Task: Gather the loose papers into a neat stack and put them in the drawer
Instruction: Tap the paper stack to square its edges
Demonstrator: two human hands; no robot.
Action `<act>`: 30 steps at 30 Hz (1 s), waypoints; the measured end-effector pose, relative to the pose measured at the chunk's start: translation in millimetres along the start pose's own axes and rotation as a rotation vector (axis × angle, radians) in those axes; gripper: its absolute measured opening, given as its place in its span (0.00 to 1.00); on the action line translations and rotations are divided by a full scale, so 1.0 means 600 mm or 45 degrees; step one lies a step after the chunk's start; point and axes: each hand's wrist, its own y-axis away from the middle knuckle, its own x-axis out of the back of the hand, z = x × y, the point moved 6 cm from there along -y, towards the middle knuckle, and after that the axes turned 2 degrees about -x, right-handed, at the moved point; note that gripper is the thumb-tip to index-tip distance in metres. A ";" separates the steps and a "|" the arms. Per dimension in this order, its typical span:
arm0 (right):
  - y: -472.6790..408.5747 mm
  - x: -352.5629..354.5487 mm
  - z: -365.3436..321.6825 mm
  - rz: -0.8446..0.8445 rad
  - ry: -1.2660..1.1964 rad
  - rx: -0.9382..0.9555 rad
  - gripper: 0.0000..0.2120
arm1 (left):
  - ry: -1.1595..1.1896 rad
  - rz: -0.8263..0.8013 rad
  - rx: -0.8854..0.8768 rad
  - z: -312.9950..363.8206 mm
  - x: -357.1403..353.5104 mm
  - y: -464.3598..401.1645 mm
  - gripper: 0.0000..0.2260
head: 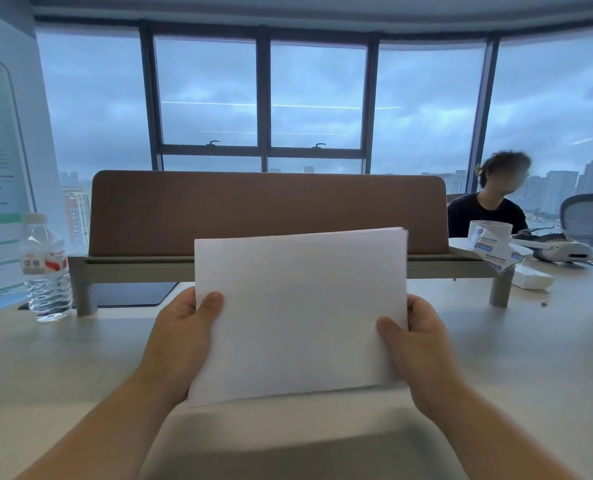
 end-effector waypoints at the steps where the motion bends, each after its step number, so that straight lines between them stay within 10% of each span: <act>1: 0.003 -0.001 -0.002 -0.008 -0.024 -0.014 0.15 | 0.023 0.024 0.019 0.000 0.001 0.001 0.09; 8: 0.013 -0.047 0.025 -0.248 -0.800 -0.542 0.14 | 0.357 0.171 0.129 -0.014 -0.024 0.012 0.06; 17: 0.048 -0.081 -0.004 -0.370 -0.909 -0.578 0.13 | 0.370 -0.368 0.195 -0.032 -0.094 0.041 0.11; 30: 0.021 -0.042 -0.013 -0.182 -0.319 -0.210 0.14 | 0.658 -0.483 0.377 -0.020 -0.055 0.015 0.19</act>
